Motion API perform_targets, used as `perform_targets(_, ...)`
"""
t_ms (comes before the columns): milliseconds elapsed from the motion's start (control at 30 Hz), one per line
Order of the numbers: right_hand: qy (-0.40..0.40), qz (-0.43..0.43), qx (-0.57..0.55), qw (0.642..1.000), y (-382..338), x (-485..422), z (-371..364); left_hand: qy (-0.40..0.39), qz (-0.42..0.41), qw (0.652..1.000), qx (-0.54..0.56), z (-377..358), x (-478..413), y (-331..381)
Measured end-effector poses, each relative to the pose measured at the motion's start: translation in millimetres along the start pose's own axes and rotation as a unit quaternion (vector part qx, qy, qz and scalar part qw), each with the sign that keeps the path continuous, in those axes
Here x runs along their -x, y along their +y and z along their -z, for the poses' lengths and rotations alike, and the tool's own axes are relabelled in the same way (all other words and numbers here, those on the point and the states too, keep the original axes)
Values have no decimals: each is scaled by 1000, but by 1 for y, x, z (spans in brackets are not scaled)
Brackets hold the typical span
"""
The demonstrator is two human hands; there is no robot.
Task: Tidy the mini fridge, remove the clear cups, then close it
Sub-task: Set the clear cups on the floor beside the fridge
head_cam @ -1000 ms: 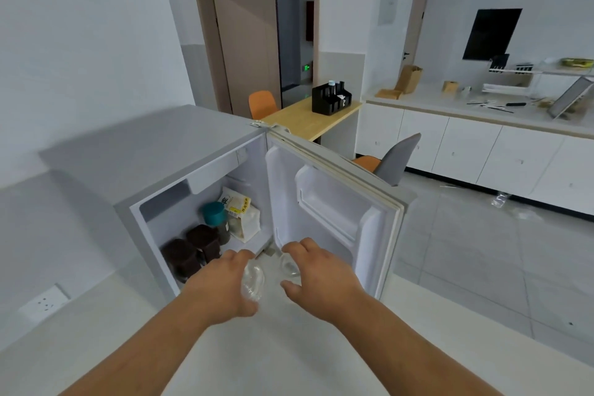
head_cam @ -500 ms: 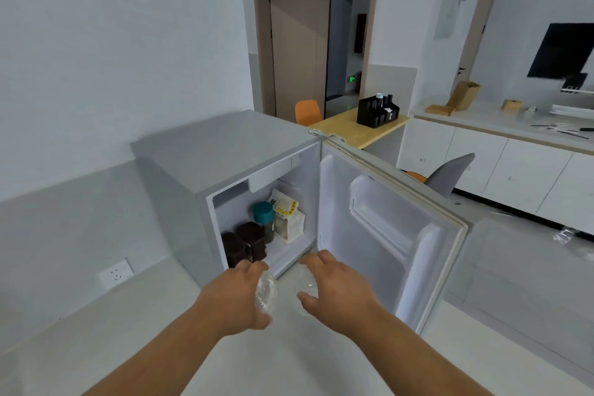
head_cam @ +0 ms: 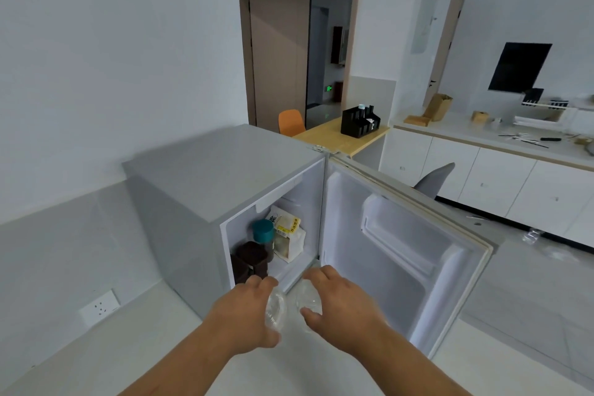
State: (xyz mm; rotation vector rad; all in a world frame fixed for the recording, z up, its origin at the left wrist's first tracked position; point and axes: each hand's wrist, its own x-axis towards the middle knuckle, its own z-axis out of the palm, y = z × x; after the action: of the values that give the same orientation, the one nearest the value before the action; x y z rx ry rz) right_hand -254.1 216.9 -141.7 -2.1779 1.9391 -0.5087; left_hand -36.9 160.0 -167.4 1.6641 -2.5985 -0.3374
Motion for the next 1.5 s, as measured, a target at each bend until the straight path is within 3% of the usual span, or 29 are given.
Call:
perform_targets(1000, -129, 80, 2, 988, -114, -63, -120, -63, 97, 992, 53, -49, 51, -175)
perform_targets(1500, -156, 66, -15, 986, -137, -82, -180, -54, 75, 995, 35, -70, 28, -229)
